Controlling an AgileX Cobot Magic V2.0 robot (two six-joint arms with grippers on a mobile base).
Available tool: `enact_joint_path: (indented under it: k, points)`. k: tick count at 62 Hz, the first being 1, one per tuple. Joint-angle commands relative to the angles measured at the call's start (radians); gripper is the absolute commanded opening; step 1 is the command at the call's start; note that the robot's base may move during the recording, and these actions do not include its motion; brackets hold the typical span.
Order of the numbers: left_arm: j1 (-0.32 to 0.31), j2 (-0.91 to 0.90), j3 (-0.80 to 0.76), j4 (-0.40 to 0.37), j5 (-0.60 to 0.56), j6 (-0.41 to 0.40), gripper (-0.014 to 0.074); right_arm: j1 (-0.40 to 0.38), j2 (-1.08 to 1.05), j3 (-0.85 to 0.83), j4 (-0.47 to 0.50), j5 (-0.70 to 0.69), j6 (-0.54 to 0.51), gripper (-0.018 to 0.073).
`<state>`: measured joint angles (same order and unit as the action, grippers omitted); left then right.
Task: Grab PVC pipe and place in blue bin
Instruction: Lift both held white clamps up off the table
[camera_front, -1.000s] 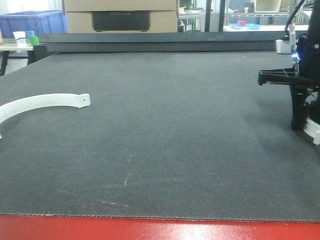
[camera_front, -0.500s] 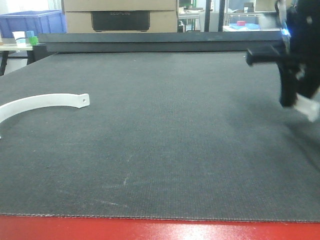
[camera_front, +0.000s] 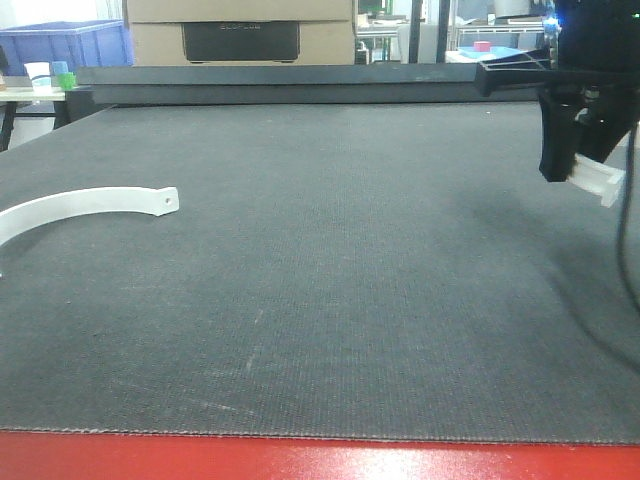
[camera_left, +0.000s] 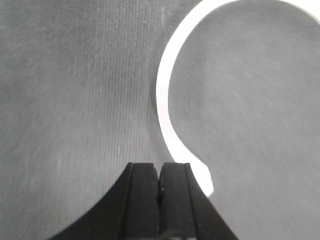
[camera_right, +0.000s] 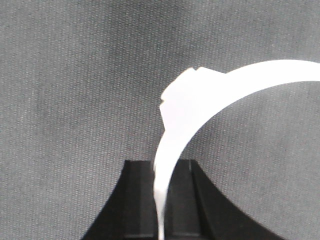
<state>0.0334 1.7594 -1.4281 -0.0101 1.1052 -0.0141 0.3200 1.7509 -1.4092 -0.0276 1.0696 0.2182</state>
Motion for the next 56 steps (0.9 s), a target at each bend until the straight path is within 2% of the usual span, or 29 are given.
enact_joint_path:
  k: [1,8,20,24,56]
  points:
    - [0.003,0.029,-0.012,-0.013,-0.045,0.004,-0.0110,-0.001,-0.010,-0.006,-0.015,-0.013,-0.008,-0.0157]
    - [0.003,0.048,-0.012,-0.027,-0.054,0.014,-0.0053,-0.001,-0.010,-0.002,-0.015,-0.032,-0.008,-0.0157]
    - [0.003,0.076,-0.012,-0.068,-0.090,0.040,0.0234,-0.001,0.011,-0.002,-0.015,-0.050,-0.008,-0.0157]
    - [0.003,0.093,-0.014,-0.068,-0.095,0.040,0.0277,-0.001,0.019,-0.002,-0.015,-0.047,-0.008,-0.0157]
    - [0.003,0.194,-0.022,-0.068,-0.095,0.040,0.0274,-0.001,0.058,0.007,-0.015,-0.023,-0.008,-0.0157]
